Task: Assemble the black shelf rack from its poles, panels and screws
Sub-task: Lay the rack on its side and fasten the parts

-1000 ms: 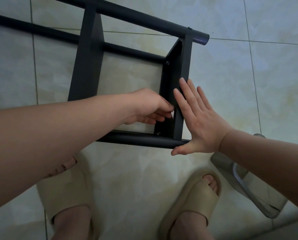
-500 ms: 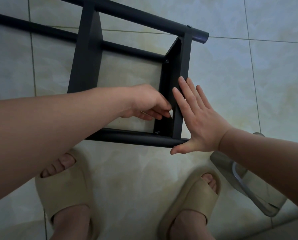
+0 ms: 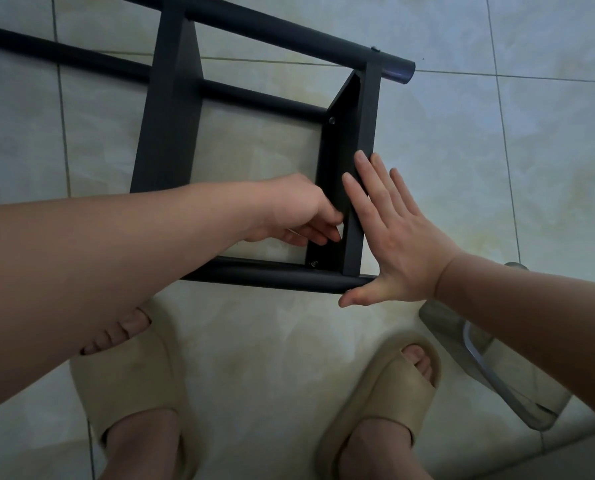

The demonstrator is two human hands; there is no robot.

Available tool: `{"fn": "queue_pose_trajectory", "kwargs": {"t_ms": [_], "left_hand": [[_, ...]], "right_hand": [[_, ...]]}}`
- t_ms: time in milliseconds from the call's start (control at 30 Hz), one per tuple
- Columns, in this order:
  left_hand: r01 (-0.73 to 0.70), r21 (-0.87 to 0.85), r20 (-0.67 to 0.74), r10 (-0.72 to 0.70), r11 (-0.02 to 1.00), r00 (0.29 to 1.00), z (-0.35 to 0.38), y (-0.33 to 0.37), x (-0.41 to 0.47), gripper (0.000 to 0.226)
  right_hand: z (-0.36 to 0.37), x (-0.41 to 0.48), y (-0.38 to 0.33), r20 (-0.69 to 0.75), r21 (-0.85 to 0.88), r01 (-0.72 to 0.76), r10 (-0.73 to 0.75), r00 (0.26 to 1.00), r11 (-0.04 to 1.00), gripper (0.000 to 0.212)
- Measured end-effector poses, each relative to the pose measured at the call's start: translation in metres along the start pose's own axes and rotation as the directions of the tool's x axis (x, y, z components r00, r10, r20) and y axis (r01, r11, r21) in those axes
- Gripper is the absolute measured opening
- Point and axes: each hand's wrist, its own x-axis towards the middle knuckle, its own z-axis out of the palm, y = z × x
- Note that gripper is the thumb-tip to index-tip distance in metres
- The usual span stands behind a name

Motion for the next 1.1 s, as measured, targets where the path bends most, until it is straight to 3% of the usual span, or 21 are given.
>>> {"fn": "queue_pose_trajectory", "kwargs": {"t_ms": [433, 1100], "left_hand": [[-0.059, 0.247, 0.042, 0.05, 0.967, 0.998, -0.006, 0.005, -0.004, 0.017], [-0.092, 0.436, 0.205, 0.001, 0.895, 0.979, -0.022, -0.002, -0.017, 0.02]], "right_hand": [[-0.001, 0.0, 0.0, 0.006, -0.004, -0.002, 0.002, 1.0, 1.0, 0.138], [-0.001, 0.0, 0.0, 0.007, -0.008, -0.003, 0.003, 1.0, 1.0, 0.138]]}}
